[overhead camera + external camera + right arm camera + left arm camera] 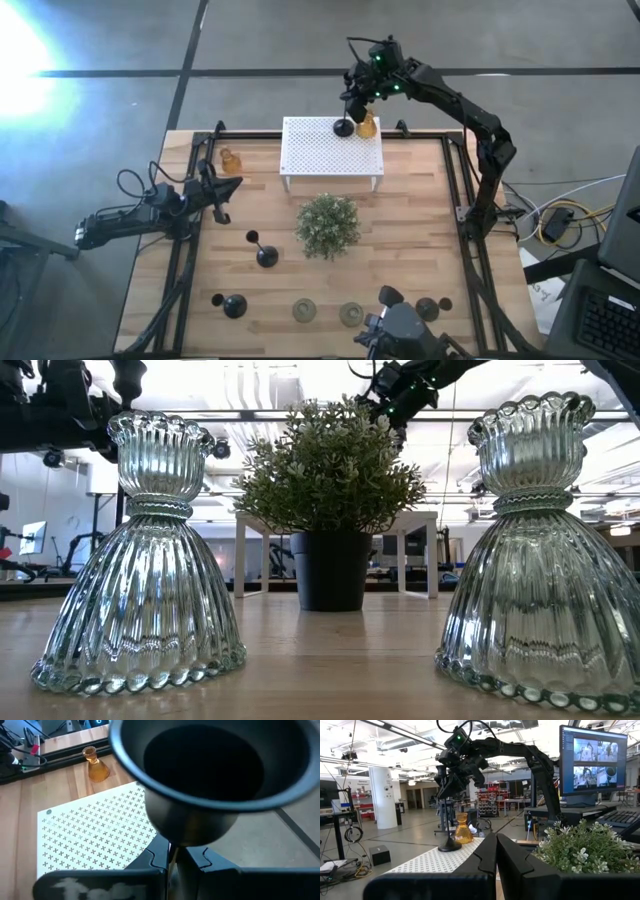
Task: Pick & Place candle stick holders
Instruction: Put the right large black candle holder on the shelf
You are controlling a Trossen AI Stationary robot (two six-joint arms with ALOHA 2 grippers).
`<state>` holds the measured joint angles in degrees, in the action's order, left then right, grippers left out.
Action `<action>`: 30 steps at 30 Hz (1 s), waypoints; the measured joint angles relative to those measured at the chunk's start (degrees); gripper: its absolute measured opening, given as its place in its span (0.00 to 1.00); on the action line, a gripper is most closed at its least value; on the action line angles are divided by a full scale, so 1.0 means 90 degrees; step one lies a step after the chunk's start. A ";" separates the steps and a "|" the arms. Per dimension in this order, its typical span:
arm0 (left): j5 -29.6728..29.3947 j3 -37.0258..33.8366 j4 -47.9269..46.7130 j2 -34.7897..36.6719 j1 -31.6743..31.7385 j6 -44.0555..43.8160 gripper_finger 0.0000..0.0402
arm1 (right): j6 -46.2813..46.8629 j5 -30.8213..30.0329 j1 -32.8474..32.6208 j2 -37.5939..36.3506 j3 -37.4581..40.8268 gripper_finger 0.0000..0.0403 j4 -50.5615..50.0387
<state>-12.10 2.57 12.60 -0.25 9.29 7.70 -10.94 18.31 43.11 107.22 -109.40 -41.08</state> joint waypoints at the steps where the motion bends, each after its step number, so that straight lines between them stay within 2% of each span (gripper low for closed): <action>1: 0.0000 0.0000 0.0000 0.0000 -0.0002 0.0000 0.03 | 0.0000 0.0000 0.0000 0.0000 0.0000 0.03 -0.0002; 30: 0.0000 0.0000 -0.0005 0.0000 0.0001 0.0000 0.03 | 0.0066 -0.0305 0.0061 -0.0158 0.0015 0.03 -0.0140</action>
<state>-12.10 2.57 12.56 -0.25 9.30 7.70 -10.35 15.56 43.66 105.80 -109.27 -42.34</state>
